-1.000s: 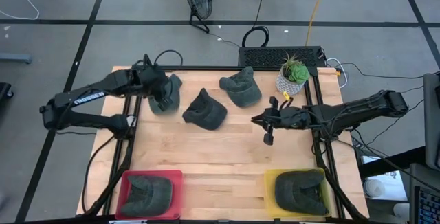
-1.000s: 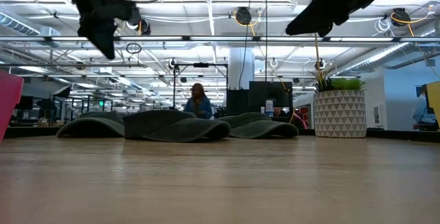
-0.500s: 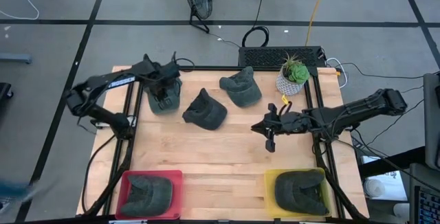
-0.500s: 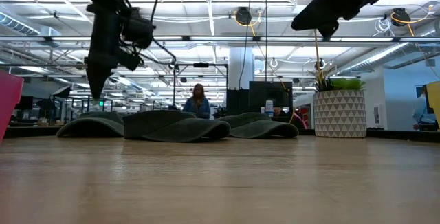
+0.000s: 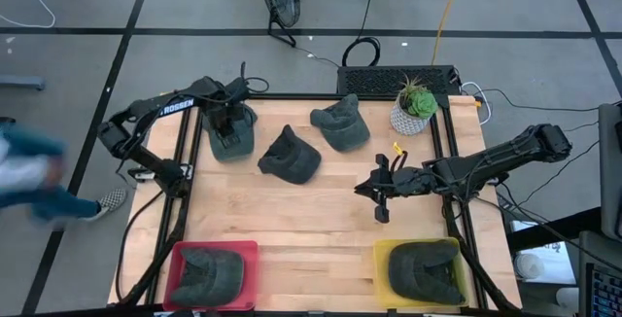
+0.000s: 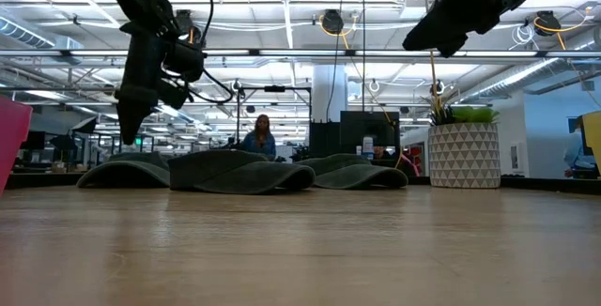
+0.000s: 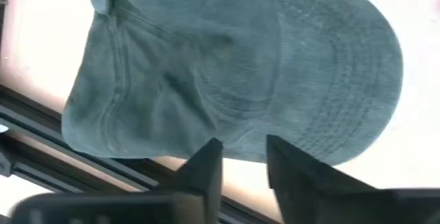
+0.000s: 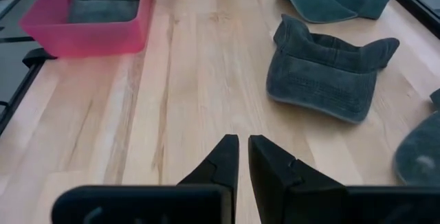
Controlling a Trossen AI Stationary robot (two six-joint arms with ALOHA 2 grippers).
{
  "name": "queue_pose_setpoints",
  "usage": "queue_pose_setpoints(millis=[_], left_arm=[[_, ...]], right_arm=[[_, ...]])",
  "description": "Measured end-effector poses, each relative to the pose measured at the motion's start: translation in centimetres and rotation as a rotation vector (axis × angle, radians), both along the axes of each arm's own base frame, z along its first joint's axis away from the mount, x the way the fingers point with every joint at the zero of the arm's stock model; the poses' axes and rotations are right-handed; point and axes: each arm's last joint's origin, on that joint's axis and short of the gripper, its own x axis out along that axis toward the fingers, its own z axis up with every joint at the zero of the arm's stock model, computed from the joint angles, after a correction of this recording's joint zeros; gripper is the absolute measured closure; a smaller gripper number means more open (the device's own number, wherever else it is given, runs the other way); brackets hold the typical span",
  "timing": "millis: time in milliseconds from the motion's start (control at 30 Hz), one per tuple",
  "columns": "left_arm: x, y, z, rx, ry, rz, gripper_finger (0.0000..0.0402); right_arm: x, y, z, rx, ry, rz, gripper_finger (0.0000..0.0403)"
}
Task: Pick & Place hat
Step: Put the grey cap into the pink bin
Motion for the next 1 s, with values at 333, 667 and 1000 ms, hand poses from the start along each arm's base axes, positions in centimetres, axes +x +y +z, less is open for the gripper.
queue_pose_setpoints(millis=[333, 667, 1000], left_arm=[[0.5, 0.9, 0.0, 0.103, -0.035, -0.073, 0.0218], [-0.5, 1.7, -2.4, -0.05, -0.037, -0.058, 0.0218], [-0.8, 1.7, -3.3, -0.097, -0.042, -0.089, 0.0262]], right_arm=[[0.1, 0.0, -0.1, -0.002, 0.006, -0.001, 0.0381], [0.1, 0.0, -0.1, -0.002, 0.006, -0.001, 0.0381], [0.1, 0.0, -0.1, -0.024, 0.007, 0.01, 0.0381]])
